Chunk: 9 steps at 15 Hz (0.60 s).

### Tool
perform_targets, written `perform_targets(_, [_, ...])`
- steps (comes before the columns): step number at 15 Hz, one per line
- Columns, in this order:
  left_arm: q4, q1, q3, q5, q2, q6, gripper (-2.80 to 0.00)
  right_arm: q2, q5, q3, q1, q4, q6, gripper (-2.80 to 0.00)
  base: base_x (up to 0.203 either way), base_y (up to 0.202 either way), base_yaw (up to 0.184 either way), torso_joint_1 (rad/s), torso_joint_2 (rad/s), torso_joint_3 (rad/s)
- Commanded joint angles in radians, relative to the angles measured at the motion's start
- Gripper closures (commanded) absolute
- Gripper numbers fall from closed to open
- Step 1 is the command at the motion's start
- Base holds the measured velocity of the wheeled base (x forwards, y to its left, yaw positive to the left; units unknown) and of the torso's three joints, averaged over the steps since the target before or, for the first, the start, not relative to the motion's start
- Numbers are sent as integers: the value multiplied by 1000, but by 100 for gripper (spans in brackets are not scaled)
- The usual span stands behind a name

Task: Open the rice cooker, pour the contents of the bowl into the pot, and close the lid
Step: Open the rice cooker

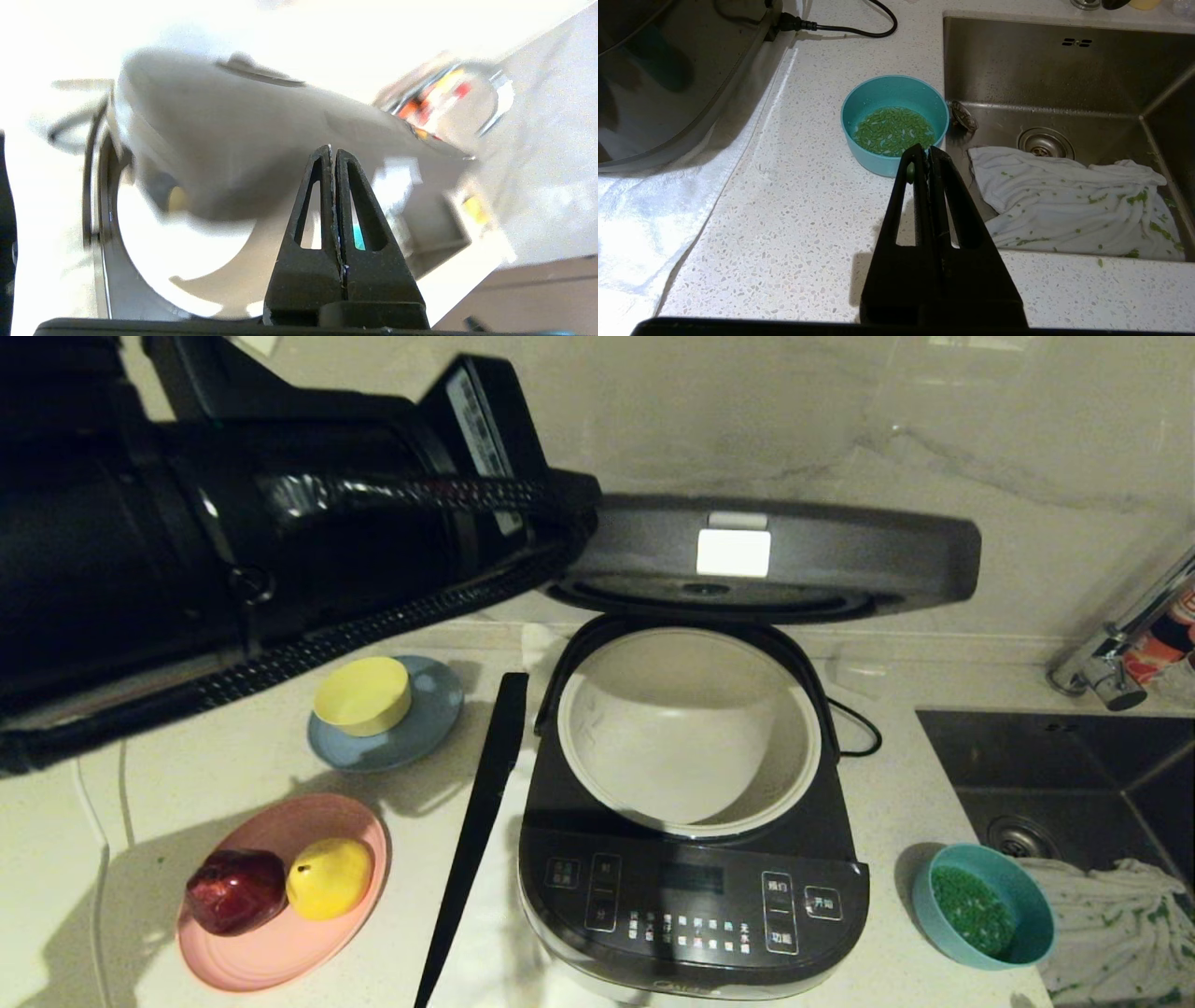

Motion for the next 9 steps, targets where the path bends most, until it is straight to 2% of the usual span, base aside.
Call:
perform_targets(1, [-8,0,-13,0,-81,8,0,-1,0,0,0,0,0,0,0,0,0,0,0,0])
perform_targets(4, [20,-3,40,-15,-193,50,0,-1,0,0,0,0,0,0,0,0,0,0,0,0])
perform_targets(5, [64,-4,80,-34,-227,71,0,-1,0,0,0,0,0,0,0,0,0,0,0,0])
perform_targets(7, [157,-18,147,-104,-265,92,0,-1,0,0,0,0,0,0,0,0,0,0,0,0])
perform_targets(9, [183,-25,214,-172,-260,97,0,-1,0,0,0,0,0,0,0,0,0,0,0,0])
